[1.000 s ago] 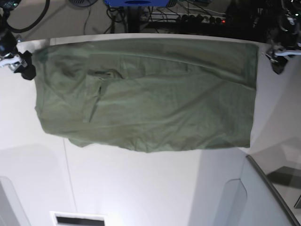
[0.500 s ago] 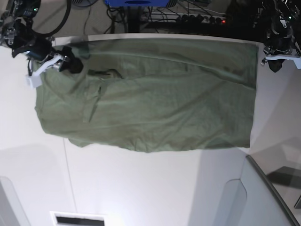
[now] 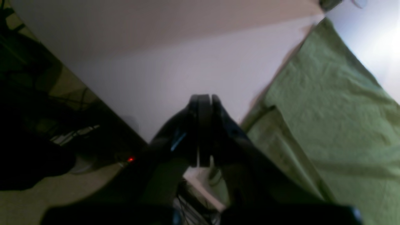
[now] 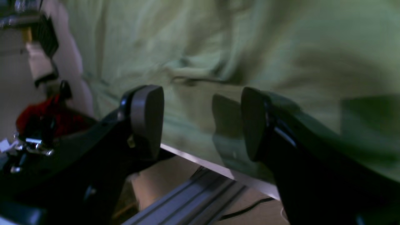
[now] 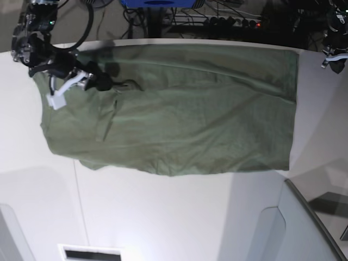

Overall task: Layout the t-shirt on the table in an organized manner, then fold the t-shirt properly
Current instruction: 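Release the corner with the right gripper and move it inward, then grasp the shirt fabric with the right gripper near the edge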

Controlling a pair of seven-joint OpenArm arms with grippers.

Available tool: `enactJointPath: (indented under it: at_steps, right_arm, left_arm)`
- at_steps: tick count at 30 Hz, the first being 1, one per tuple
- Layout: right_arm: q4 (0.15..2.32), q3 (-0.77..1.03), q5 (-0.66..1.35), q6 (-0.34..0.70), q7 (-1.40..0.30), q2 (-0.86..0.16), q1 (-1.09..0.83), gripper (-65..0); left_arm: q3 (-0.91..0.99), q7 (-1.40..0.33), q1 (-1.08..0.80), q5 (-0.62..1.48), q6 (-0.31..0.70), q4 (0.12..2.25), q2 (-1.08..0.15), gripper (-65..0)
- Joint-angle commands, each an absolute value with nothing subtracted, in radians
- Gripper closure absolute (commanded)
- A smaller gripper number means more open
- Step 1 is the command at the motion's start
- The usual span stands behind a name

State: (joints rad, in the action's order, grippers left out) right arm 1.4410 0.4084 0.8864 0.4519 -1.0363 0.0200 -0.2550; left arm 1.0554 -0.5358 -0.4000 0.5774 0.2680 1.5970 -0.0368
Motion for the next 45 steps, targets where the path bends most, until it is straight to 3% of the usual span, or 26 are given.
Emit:
enactJointPath:
  at_steps: [1,9,26,29,33,34,45]
  right_arm:
    - [1.452,0.403,0.909,0.458,-1.026,0.016,-0.243,-37.2]
    - [1.33,0.406,0.909,0.456,-1.023,0.016,-0.197,-37.2]
    - [1.328,0.401,0.909,0.456,-1.023,0.018,-0.168,-36.6]
    - [1.328,0.401,0.909,0.456,-1.023,0.018,-0.168,-28.7]
    - [1.328,0.4,0.909,0.456,-1.023,0.018,-0.163,-4.2]
    - [1.328,0.4,0.909,0.456,-1.026,0.018,-0.157,-0.6]
    - [1.328,0.4,0.909,0.456,-1.03,0.018,-0.101,-0.8]
  left_arm:
    - [1.061,-0.516,-0.407,0.59,0.274,1.61,-0.05,0.0]
    - [1.076,-0.516,-0.415,0.59,0.274,1.61,-0.048,0.0]
    - [1.082,-0.518,-0.414,0.591,0.274,1.54,-0.048,0.0]
    - [1.082,-0.516,-0.414,0.591,0.274,1.532,-0.048,0.0]
    - [1.082,-0.516,-0.414,0.591,0.274,1.532,-0.048,0.0]
    - [1.082,-0.516,-0.414,0.591,0.274,1.532,-0.048,0.0]
    - [1.082,-0.516,-0.414,0.59,0.274,1.532,-0.048,0.0]
